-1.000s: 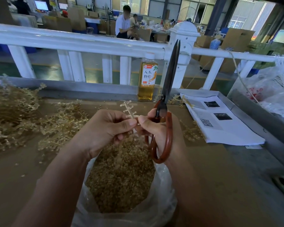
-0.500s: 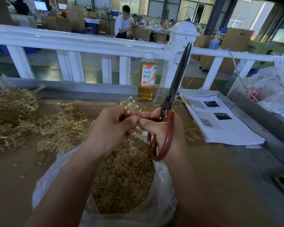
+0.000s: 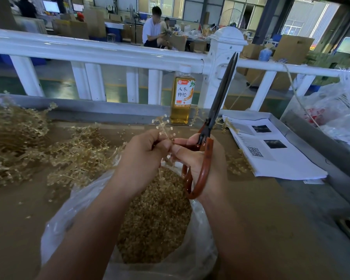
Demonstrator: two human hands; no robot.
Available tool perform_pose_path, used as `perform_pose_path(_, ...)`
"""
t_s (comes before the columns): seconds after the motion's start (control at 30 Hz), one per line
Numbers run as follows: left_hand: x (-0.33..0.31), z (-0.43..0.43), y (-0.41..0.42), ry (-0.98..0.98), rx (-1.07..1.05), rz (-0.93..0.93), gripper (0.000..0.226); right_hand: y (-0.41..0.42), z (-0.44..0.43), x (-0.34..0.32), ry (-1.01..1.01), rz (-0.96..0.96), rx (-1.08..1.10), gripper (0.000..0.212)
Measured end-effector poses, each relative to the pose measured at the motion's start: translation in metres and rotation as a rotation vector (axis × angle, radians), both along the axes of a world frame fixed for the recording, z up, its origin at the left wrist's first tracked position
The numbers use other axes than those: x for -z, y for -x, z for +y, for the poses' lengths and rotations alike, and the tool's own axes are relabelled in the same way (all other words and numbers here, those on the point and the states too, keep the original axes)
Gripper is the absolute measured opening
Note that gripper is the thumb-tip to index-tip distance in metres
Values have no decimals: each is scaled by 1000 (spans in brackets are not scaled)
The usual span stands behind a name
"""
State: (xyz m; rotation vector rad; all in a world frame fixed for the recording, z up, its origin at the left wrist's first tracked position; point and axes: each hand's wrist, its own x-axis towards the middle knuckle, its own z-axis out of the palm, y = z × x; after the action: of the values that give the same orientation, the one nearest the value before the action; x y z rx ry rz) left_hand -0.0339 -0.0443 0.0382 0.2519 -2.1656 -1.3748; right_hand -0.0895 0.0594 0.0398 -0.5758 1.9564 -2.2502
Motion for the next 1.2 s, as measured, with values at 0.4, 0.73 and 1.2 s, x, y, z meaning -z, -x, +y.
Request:
perform_pose_path(0.4, -3, -11, -2, -19, -95, 5, 25, 4, 9, 1, -38, -143, -193, 46)
perform_pose_path(0.73, -3, -31, -1, -290, -161, 65, 23, -3, 12, -2, -668, -72, -603, 26)
perform_pose_path(1.2, -6, -32, -4, -340, -184, -7, 25, -3, 18, -8, -863, -12, -638, 34)
